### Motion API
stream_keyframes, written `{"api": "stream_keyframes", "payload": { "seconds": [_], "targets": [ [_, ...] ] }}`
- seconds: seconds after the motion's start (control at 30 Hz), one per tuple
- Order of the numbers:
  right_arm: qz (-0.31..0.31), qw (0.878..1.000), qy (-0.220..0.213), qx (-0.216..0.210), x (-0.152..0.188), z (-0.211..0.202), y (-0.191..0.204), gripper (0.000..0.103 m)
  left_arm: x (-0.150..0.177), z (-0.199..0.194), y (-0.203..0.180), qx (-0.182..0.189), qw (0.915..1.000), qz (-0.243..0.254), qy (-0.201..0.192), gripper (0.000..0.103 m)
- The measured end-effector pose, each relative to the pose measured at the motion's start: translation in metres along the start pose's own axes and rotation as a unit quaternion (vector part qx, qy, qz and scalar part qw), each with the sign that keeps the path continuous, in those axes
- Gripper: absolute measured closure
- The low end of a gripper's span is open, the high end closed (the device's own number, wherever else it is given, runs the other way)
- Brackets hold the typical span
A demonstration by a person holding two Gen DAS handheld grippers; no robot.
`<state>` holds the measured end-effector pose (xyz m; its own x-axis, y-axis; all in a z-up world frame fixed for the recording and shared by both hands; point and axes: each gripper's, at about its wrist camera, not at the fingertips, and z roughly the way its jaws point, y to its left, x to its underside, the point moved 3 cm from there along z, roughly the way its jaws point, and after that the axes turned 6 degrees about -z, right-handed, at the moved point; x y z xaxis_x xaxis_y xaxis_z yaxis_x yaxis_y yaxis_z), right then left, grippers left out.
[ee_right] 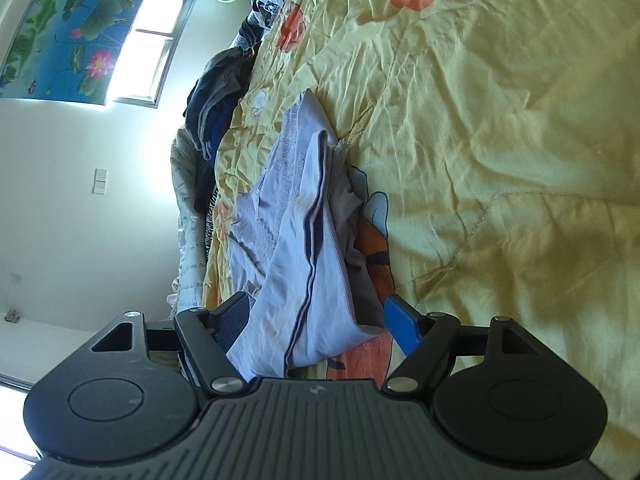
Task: Fold small clothes
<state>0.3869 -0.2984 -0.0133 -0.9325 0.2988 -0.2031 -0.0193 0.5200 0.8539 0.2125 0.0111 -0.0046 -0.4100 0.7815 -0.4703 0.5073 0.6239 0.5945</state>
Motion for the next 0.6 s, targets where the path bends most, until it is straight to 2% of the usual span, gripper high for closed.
{"api": "stream_keyframes", "payload": {
  "seconds": [0.07,0.13,0.17,0.27,0.3,0.37,0.43,0.5,0.57,0.6],
  "targets": [
    [0.0,1.0,-0.006,-0.001,-0.003,-0.002,0.0,0.03,0.0,0.001,0.0,0.002,1.0,0.006,0.0,0.072],
    [-0.008,1.0,-0.008,-0.003,-0.006,-0.003,0.003,0.03,-0.001,0.0,0.002,0.002,1.0,0.006,0.001,0.092],
    [-0.019,1.0,-0.009,0.001,-0.008,-0.002,0.006,0.03,-0.001,0.0,0.004,0.002,1.0,0.003,0.001,0.095],
    [-0.075,0.997,-0.02,0.029,-0.021,0.002,0.016,0.03,-0.004,0.002,0.014,0.014,0.9998,-0.014,0.004,0.097],
    [-0.074,0.997,-0.021,0.029,-0.029,0.004,0.016,0.03,-0.005,0.003,0.018,0.013,0.9997,-0.021,0.002,0.098],
    [-0.028,1.0,-0.014,-0.001,-0.047,0.01,0.01,0.03,-0.008,0.005,0.028,0.008,0.9992,-0.04,-0.004,0.098],
    [0.027,0.999,-0.013,-0.03,-0.065,0.018,0.002,0.03,-0.013,0.008,0.043,0.008,0.9966,-0.082,-0.005,0.098],
    [0.022,0.999,-0.03,-0.015,-0.079,0.022,0.004,0.03,-0.018,0.009,0.062,0.026,0.9896,-0.142,-0.001,0.098],
    [-0.006,0.999,-0.037,0.007,-0.09,0.026,0.01,0.03,-0.019,0.01,0.082,0.08,0.9747,-0.208,0.014,0.098],
    [-0.016,0.999,-0.037,0.015,-0.092,0.027,0.012,0.03,-0.019,0.007,0.091,0.099,0.9669,-0.235,0.008,0.098]
  ]
}}
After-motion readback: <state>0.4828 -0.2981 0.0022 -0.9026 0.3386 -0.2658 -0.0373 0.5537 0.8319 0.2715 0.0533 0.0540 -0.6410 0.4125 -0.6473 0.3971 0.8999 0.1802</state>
